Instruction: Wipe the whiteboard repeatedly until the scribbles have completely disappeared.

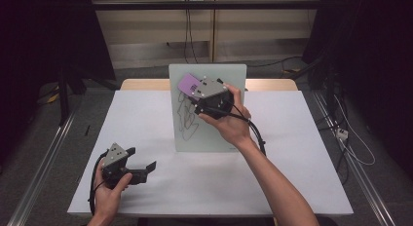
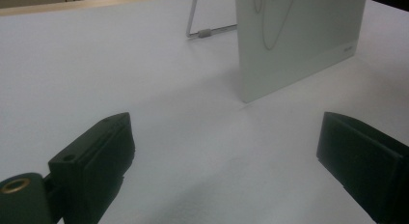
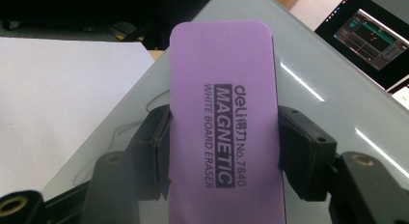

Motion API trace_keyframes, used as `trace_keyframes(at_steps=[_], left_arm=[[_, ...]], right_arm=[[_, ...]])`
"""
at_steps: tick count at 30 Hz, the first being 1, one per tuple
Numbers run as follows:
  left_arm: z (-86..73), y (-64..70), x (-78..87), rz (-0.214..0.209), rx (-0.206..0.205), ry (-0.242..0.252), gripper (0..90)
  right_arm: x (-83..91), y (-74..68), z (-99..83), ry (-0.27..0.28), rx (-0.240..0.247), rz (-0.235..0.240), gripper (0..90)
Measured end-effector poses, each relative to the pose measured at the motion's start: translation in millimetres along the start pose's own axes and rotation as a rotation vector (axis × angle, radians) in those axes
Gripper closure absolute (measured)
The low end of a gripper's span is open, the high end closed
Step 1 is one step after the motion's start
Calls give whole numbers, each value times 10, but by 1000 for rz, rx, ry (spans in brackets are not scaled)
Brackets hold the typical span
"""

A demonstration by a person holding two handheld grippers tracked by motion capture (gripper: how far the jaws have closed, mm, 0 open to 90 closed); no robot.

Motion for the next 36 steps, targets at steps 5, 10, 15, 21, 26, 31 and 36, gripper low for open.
trace_keyframes(at_steps=[5, 10, 15, 21, 26, 31, 36], left_arm=[[1, 2, -1, 3, 0, -1, 59], [0, 1, 0, 2, 0, -1, 59], [0, -3, 0, 5, 4, -1, 59], [0, -3, -1, 4, 1, 1, 59], [0, -12, 9, 9, -10, -9, 59], [-2, -1, 0, 4, 3, -1, 59], [-1, -7, 9, 10, -3, -6, 59]], right_arm=[[-5, -2, -1, 1, -7, 1, 417], [-13, -11, -4, 4, -15, 0, 417], [-18, -17, -3, 5, -18, 1, 417], [-43, -48, -2, 5, -19, 10, 418], [-70, -100, -2, -2, -10, 13, 418], [-110, -193, -23, -13, 19, 20, 418], [-139, -266, -39, -28, 35, 30, 418]])
Point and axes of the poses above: each handheld gripper's, and its own axes: x roughly backward along the jaws, z roughly out of its top, y roughly to its right, the point moved 1 cm from there along -x, roughly forward along the jaws, and after that the axes turned 8 degrees about -y, right-handed, at the moved point
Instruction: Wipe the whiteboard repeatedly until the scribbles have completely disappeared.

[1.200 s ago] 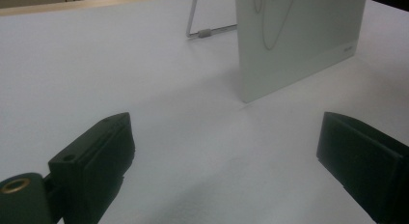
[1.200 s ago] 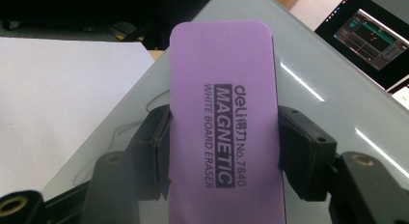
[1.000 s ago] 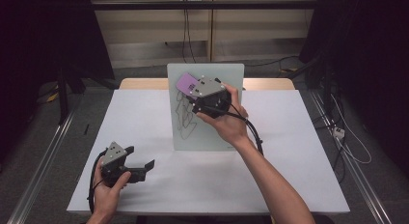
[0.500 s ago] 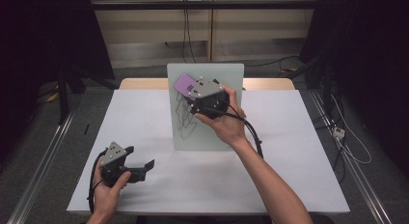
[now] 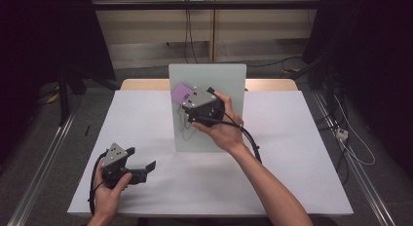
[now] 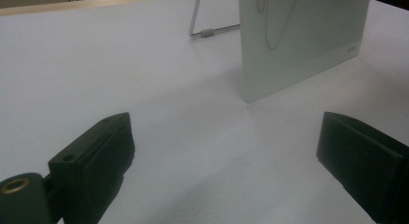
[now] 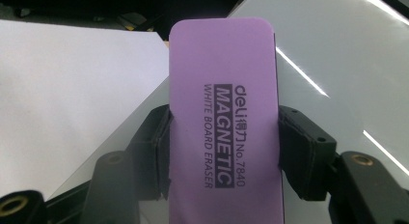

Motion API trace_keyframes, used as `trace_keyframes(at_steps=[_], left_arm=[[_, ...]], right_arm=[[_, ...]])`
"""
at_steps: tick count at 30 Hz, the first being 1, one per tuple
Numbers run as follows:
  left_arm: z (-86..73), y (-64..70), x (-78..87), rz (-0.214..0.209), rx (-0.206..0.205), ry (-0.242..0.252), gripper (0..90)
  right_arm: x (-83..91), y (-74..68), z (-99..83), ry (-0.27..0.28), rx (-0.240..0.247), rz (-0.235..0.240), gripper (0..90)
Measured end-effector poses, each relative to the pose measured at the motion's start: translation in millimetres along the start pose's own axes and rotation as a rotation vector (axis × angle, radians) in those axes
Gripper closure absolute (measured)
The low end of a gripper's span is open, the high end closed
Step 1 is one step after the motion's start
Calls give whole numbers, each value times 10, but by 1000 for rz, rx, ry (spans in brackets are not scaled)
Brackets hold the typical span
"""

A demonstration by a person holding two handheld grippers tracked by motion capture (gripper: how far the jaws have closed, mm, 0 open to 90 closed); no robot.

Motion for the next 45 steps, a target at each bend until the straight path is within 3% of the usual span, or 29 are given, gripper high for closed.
trace_keyframes(at_steps=[16, 19, 33, 40, 42, 45], left_arm=[[-2, 3, -10, 1, 9, 5, 59], [-1, 1, -5, 3, 8, 7, 59], [-1, -5, -14, 3, 11, 6, 59], [1, 3, -11, 2, 7, 6, 59], [1, 2, -12, 2, 7, 4, 59], [1, 0, -9, 2, 5, 7, 59]], right_arm=[[-92, -228, -124, -39, 23, 59, 419], [-81, -197, -110, -42, 9, 68, 419], [128, 195, -12, 10, -98, -35, 419], [36, 21, -56, -12, -61, -22, 419], [-1, -75, -71, -37, -26, -21, 419], [-45, -169, -117, -44, -21, 7, 419]])
Point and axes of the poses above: each handheld gripper's, and its own axes: x roughly backward along the jaws, z roughly out of its top, y roughly to its right, the point moved 1 cm from there along -x, roughly forward along the jaws, and after that the axes turned 8 degrees about -y, right-handed, at the moved point
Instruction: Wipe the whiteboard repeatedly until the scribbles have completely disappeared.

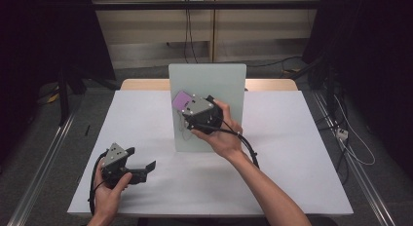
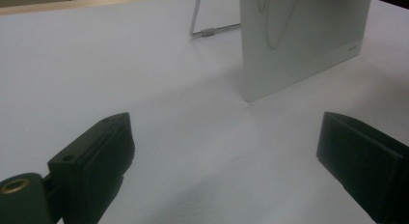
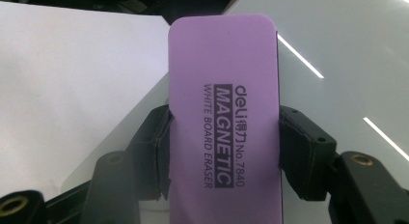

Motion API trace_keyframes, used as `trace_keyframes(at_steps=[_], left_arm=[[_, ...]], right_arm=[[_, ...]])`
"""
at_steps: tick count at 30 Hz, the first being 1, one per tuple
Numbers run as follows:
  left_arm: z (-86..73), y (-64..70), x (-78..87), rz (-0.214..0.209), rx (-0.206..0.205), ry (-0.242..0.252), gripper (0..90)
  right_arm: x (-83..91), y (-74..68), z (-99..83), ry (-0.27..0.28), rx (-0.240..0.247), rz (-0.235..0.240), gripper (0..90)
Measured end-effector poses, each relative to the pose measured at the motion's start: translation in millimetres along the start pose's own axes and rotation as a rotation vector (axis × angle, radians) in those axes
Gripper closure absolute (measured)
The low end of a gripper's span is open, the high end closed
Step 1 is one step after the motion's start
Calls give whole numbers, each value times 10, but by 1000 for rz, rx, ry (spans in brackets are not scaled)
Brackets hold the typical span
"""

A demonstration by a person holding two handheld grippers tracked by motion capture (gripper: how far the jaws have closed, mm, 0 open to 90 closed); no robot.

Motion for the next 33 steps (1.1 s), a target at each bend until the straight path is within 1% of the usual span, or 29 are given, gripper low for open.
trace_keyframes(at_steps=[2, 5, 6, 11, 13, 14, 15, 17, 19, 24, 28, 29, 30, 31, 33], left_arm=[[-1, -1, -2, 2, 4, -3, 59], [-1, 1, -6, 1, 3, -2, 59], [0, 2, -6, -1, 1, -1, 59], [-1, 1, -6, 1, 3, -2, 59], [-1, 0, -4, 1, 3, -3, 59], [0, -1, -3, 1, 3, -2, 59], [0, -1, -1, 1, 3, -2, 59], [-1, -3, 2, 3, 1, -2, 59], [-1, -3, 4, 3, 5, 0, 59], [-1, -5, 1, 2, 4, -2, 59], [1, -5, 3, 1, 1, -1, 59], [0, 0, 3, 1, 6, 2, 59], [0, 1, 4, 0, 6, 2, 59], [-1, -2, 3, 1, 3, 0, 59], [-1, -3, -1, 1, 3, -2, 59]], right_arm=[[-24, -48, -33, 0, -10, 18, 419], [-59, -124, -74, -13, 5, 39, 419], [-66, -144, -87, -16, 0, 45, 419], [-101, -201, -133, -23, -6, 82, 419], [-102, -206, -132, -27, 3, 84, 419], [-98, -197, -128, -31, -2, 89, 419], [-95, -182, -125, -30, -6, 98, 418], [-76, -145, -114, -24, -17, 95, 418], [-46, -74, -89, -15, -49, 94, 418], [71, 155, 2, 14, -88, 43, 419], [150, 308, 66, 30, -106, 6, 419], [163, 332, 77, 35, -112, -2, 418], [170, 352, 82, 37, -116, 1, 418], [166, 355, 83, 38, -120, 4, 418], [149, 325, 83, 36, -112, -3, 419]])
Point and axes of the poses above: each handheld gripper's, and its own axes: x roughly backward along the jaws, z roughly out of its top, y roughly to its right, the point moved 1 cm from there along -x, roughly forward along the jaws, and after that the axes turned 8 degrees about -y, right-handed, at the moved point
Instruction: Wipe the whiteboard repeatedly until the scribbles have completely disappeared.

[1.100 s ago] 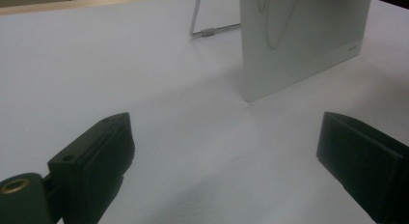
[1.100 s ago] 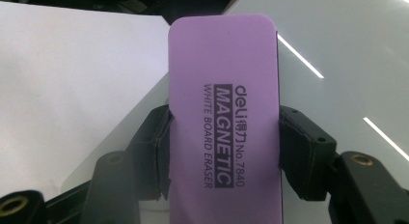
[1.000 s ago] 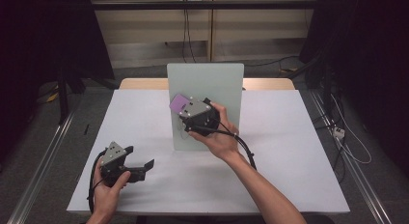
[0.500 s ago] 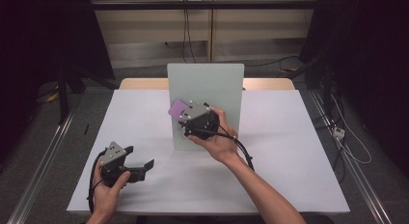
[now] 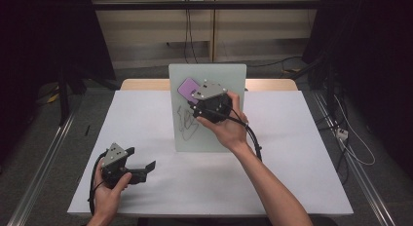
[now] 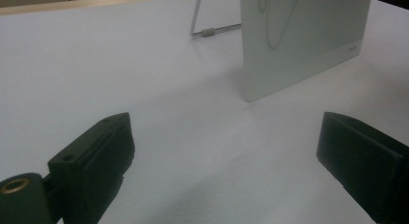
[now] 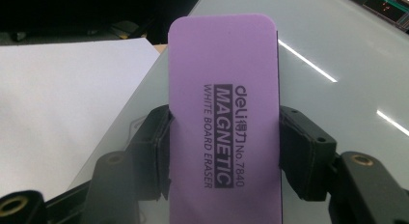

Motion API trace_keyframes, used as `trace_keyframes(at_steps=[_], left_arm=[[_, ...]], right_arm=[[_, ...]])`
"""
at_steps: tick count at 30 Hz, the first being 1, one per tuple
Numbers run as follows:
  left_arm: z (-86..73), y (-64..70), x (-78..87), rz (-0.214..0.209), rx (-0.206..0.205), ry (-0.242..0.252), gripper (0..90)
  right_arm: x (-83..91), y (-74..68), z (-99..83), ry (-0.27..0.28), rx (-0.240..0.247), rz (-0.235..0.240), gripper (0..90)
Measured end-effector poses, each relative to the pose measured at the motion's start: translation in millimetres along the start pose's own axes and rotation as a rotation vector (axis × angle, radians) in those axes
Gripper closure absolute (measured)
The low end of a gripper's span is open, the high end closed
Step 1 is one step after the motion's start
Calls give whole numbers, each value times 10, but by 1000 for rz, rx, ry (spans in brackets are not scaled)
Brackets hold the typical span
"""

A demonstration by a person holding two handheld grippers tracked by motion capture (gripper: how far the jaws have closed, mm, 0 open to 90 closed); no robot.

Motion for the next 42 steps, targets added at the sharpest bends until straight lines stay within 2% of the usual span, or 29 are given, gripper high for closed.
trace_keyframes(at_steps=[7, 17, 21, 23, 28, 30, 40, 42], left_arm=[[3, 11, -5, -1, -3, -1, 59], [2, 6, -4, -2, -2, 0, 59], [0, 0, 9, 1, -10, -6, 59], [0, 2, 6, 0, 3, 2, 59], [3, 8, -3, -2, -1, 1, 59], [2, 10, -2, -5, -1, 2, 59], [2, -2, 1, -1, 1, 0, 59], [1, -2, 4, 1, 0, 0, 59]], right_arm=[[-78, -145, -2, -20, 31, 5, 418], [-175, -311, -65, -40, 52, 47, 418], [-213, -407, -129, -62, 73, 64, 418], [-232, -452, -175, -72, 83, 75, 418], [-289, -599, -301, -103, 103, 97, 419], [-308, -634, -348, -111, 101, 115, 419], [-318, -645, -434, -124, 116, 158, 418], [-304, -623, -423, -116, 109, 149, 418]])
Point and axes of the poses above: each handheld gripper's, and its own axes: x roughly backward along the jaws, z roughly out of its top, y roughly to its right, the point moved 1 cm from there along -x, roughly forward along the jaws, and after that the axes turned 8 degrees about -y, right-handed, at the moved point
